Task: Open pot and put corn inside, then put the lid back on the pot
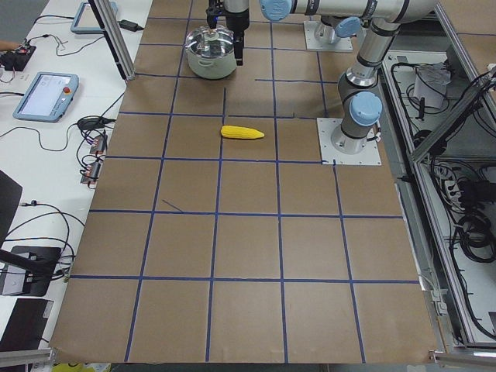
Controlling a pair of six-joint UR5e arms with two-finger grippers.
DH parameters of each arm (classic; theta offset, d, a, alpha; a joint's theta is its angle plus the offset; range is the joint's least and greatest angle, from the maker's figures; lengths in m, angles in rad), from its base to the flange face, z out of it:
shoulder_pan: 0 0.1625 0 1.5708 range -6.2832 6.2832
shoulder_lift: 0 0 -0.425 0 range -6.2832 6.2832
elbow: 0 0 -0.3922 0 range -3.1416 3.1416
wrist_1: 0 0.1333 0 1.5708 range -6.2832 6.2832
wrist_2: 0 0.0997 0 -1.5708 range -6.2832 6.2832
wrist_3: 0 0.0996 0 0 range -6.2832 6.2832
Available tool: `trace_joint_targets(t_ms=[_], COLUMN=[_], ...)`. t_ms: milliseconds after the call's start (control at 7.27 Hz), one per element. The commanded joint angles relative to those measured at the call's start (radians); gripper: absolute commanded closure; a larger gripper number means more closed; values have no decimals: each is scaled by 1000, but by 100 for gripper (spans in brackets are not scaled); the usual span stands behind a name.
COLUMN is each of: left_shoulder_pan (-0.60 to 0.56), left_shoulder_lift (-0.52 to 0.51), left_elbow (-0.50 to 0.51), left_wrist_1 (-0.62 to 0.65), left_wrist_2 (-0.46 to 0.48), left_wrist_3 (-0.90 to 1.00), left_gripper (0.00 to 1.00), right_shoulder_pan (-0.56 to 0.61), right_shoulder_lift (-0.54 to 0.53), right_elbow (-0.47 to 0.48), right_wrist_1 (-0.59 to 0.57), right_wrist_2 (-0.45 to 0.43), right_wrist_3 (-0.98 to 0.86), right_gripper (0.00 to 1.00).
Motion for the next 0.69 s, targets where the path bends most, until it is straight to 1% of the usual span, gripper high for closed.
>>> trace_joint_targets(t_ms=[0, 550], left_shoulder_pan=[0, 0], left_shoulder_lift=[1, -1], left_elbow=[-2, -2], left_wrist_1=[0, 0], left_wrist_2=[1, 1], left_wrist_3=[0, 0], left_gripper=[0, 0], right_shoulder_pan=[4, 13], right_shoulder_lift=[32, 62], right_elbow=[0, 0], right_wrist_1=[-26, -45], right_wrist_2=[0, -2], right_wrist_3=[-1, -1], right_gripper=[0, 0])
